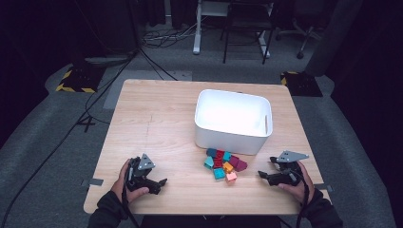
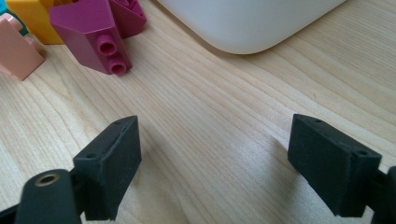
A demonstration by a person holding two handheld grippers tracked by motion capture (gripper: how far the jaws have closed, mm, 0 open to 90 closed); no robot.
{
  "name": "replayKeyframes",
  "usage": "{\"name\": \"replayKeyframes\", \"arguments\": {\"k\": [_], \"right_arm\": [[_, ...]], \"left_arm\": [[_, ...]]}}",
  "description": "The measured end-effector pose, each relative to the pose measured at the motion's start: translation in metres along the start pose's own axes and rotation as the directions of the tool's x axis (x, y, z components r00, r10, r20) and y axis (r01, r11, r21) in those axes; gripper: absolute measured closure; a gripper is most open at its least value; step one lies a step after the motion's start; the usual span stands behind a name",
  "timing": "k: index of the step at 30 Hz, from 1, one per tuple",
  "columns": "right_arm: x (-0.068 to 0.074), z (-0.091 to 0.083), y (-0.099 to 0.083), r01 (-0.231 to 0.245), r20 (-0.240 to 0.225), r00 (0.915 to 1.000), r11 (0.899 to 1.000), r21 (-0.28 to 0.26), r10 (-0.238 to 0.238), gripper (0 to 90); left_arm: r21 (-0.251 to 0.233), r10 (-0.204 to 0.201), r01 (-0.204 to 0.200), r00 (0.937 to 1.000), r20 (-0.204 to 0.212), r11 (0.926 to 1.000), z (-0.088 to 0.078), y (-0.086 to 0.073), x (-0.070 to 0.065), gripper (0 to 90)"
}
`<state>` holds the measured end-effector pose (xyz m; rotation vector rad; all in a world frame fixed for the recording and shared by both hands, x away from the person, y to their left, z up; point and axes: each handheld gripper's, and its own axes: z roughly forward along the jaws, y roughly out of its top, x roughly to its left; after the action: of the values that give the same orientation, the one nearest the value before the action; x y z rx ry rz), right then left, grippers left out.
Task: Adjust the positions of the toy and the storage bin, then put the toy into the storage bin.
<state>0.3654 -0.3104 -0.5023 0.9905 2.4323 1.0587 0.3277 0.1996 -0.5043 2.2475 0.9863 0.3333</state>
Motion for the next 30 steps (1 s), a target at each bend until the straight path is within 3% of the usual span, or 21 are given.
{"name": "replayKeyframes", "arguments": {"k": [15, 30], "right_arm": [[0.0004, 0.0004, -0.0014, 0.000, 0.002, 1.0000, 1.000, -0.011, 0.000, 16.6], [0.0000, -0.0010, -0.0017, 0.008, -0.005, 1.0000, 1.000, -0.002, -0.008, 15.8]], "left_arm": [[-0.002, 0.024, -0.024, 0.9997, 0.011, 0.9997, 0.0015, 0.0019, 0.0032, 0.2], [0.005, 0.016, -0.017, 0.9998, 0.013, 0.9999, 0.0015, 0.0023, 0.0026, 0.4]]}}
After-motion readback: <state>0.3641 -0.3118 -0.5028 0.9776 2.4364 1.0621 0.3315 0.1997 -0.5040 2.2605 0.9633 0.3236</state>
